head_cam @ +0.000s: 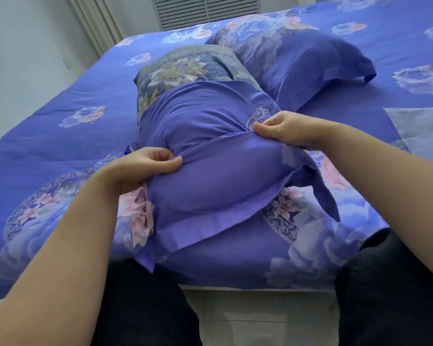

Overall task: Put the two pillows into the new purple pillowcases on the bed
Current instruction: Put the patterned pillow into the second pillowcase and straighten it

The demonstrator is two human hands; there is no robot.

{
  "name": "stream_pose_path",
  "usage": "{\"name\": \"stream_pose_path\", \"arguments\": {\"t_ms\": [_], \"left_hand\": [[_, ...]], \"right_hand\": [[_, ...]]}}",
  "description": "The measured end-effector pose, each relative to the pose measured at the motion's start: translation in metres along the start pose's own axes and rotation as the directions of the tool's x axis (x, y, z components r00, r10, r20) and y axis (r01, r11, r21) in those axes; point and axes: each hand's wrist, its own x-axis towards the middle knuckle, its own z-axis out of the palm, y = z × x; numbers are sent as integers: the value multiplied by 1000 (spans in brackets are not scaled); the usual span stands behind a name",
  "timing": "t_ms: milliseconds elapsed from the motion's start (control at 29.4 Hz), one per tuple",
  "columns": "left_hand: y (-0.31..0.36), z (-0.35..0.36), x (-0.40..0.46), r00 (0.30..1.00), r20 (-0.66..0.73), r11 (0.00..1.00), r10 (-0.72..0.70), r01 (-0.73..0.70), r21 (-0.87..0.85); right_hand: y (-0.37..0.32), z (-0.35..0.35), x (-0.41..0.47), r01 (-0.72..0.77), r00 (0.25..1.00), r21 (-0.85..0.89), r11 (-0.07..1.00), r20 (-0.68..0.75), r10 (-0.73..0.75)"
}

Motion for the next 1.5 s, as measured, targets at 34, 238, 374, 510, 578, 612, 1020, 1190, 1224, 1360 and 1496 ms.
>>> {"name": "stream_pose_path", "arguments": {"t_ms": [34,238,374,510,578,612,1020,1190,1224,1360,1496], "left_hand": [[-1,2,-1,995,-56,996,84,-82,38],[4,33,-5,588,-466,697,661,-251,672],[6,38,10,750,-486,838,449,-164,521],[7,26,21,928,-313,964,200,-130,230],[9,22,20,966,-251,998,66,-64,19],[9,21,18,971,-236,1000,24,-24,4],[-21,10,-12,911,-410,971,41,60,232],[-28,16,-11,980,-170,928,103,-156,-339],[-27,18,-11,989,-108,918,101,-134,-372],[-21,16,-5,986,-164,969,-26,-16,-247],[-26,5,3,860,-467,970,206,-117,212]], "right_hand": [[0,-1,0,-16,1000,-12,1000,1,16],[-2,-8,-13,110,987,100,989,105,-121],[9,16,0,173,861,-343,923,-402,-311],[14,37,16,-50,837,-348,936,-526,-151],[16,31,24,-54,870,-284,957,-484,-94],[17,26,27,-29,899,-260,965,-429,-88],[36,-6,21,-165,979,-236,958,-159,129],[48,-11,9,-122,990,144,982,-50,131],[50,-11,7,-93,993,196,976,-48,104],[56,-10,3,-24,997,237,971,-64,40],[53,-15,-2,2,1000,89,996,-4,-1]]}}
